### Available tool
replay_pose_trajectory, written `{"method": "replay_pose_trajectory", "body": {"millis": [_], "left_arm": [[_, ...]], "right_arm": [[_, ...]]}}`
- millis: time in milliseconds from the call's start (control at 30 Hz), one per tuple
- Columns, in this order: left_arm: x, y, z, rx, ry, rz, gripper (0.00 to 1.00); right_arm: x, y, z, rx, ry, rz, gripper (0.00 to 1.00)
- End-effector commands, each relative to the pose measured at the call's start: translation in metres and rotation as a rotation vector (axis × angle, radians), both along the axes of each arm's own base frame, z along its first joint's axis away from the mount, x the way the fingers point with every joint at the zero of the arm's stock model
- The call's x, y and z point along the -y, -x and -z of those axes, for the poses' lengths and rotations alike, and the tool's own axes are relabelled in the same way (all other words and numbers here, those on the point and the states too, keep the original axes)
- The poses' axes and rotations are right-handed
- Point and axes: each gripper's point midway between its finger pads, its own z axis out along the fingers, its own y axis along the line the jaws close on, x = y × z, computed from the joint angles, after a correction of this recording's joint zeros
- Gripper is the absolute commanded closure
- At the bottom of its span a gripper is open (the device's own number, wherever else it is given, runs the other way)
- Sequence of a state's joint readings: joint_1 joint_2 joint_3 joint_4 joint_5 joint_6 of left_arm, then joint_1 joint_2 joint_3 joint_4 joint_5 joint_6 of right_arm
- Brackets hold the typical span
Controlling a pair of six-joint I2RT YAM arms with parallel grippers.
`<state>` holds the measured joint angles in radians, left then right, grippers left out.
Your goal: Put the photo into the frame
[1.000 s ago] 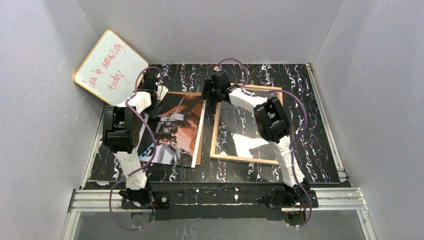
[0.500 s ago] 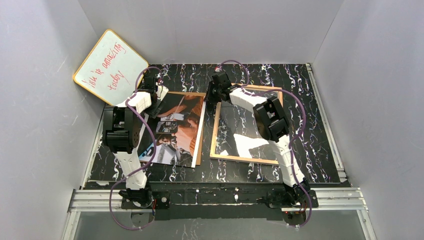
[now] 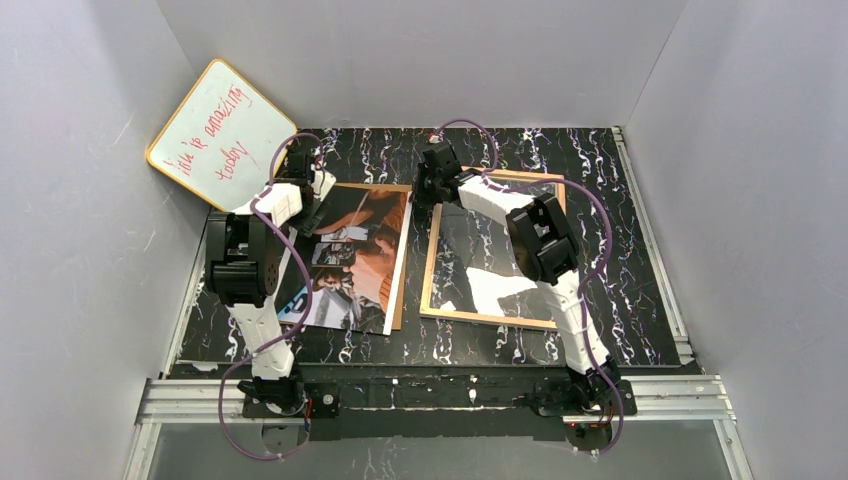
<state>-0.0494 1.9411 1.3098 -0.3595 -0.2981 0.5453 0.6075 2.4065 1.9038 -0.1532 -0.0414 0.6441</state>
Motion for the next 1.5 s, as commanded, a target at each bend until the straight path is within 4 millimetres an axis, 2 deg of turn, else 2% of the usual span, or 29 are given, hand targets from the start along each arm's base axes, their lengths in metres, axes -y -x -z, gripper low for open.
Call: {"method": "replay_pose_trajectory", "body": {"millis": [0, 167, 233, 367, 567, 700, 833, 1000, 1067, 1100, 1133, 1167, 1200, 1300, 1367, 1467], "left_arm": [[0.009, 0.036, 0.027, -0.165, 0.086, -0.031, 0.31], [0.004, 0.017, -0.007, -0.107, 0.146, -0.096, 0.09], [-0.006, 0.013, -0.024, -0.089, 0.175, -0.131, 0.02], [-0.007, 0.011, -0.053, -0.067, 0.213, -0.126, 0.02], [-0.011, 0.032, -0.050, -0.101, 0.190, -0.119, 0.02], [-0.015, 0.032, -0.067, -0.066, 0.184, -0.119, 0.02], [-0.016, 0.027, -0.092, -0.039, 0.199, -0.119, 0.02], [-0.012, 0.028, -0.114, -0.003, 0.219, -0.111, 0.02], [-0.013, 0.033, -0.115, -0.006, 0.215, -0.107, 0.02], [-0.013, 0.036, -0.113, -0.014, 0.210, -0.105, 0.02], [-0.014, 0.038, -0.110, -0.022, 0.201, -0.104, 0.02], [-0.017, 0.041, -0.106, -0.028, 0.187, -0.108, 0.02], [-0.019, 0.043, -0.103, -0.031, 0.176, -0.110, 0.02], [-0.029, 0.045, -0.099, -0.035, 0.150, -0.117, 0.02], [-0.038, 0.042, -0.099, -0.035, 0.132, -0.123, 0.02], [-0.052, 0.039, -0.098, -0.039, 0.118, -0.132, 0.05]], "right_arm": [[-0.028, -0.003, -0.093, 0.184, -0.107, -0.053, 0.99], [-0.036, 0.006, -0.125, 0.207, -0.168, -0.086, 0.99], [-0.038, 0.011, -0.137, 0.215, -0.185, -0.103, 0.99], [-0.038, 0.021, -0.153, 0.220, -0.189, -0.125, 0.99], [-0.027, 0.032, -0.139, 0.186, -0.149, -0.118, 0.99], [-0.014, 0.038, -0.158, 0.227, -0.110, -0.104, 0.99], [0.021, 0.040, -0.204, 0.322, -0.033, -0.061, 0.99], [0.102, 0.046, -0.277, 0.408, 0.002, 0.060, 0.99], [0.124, 0.054, -0.292, 0.423, -0.027, 0.097, 0.99], [0.124, 0.060, -0.295, 0.412, -0.056, 0.086, 0.99], [0.120, 0.066, -0.292, 0.391, -0.073, 0.070, 0.99], [0.112, 0.071, -0.283, 0.354, -0.091, 0.046, 0.90], [0.100, 0.074, -0.269, 0.315, -0.093, 0.023, 0.70], [0.065, 0.080, -0.229, 0.261, -0.073, -0.026, 0.50], [0.042, 0.079, -0.203, 0.213, -0.081, -0.057, 0.46], [0.018, 0.069, -0.176, 0.165, -0.084, -0.069, 0.38]]}}
